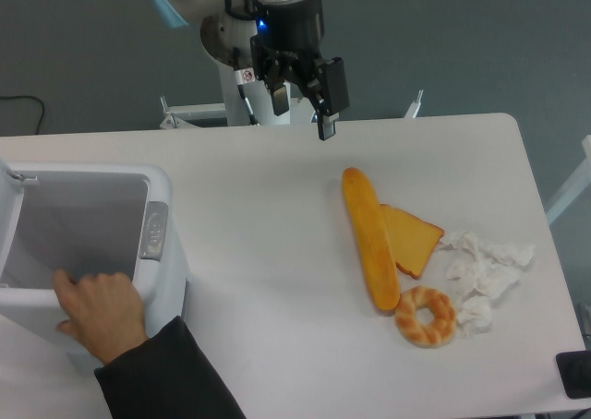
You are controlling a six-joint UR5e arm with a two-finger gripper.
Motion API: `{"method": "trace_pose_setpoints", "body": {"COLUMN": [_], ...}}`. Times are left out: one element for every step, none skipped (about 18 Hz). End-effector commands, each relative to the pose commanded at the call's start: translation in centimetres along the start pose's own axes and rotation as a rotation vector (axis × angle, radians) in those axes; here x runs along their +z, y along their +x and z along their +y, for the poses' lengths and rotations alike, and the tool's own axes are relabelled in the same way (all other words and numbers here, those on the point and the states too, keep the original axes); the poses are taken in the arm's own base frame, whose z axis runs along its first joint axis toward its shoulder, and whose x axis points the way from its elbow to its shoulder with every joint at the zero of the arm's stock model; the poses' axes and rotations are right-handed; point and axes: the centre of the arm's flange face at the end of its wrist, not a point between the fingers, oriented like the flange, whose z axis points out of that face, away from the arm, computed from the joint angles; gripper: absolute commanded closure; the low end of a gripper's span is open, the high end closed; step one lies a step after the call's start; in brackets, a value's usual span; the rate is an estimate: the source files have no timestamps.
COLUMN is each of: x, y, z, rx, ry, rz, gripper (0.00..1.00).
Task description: Close the trash can
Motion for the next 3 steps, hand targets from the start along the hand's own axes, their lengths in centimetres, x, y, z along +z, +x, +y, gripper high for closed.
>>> {"method": "trace_pose_setpoints", "body": {"x": [-0.01,0.06,0.05], "y": [0.04,0.04,0.02], "z": [-0.07,-0.14,-0.14], "rx": [0.001,0.003,0.003], "ry": [0.001,0.001,0.002], "rz": [0.0,0.0,-0.001], "gripper": [0.0,0.0,0.0]}}
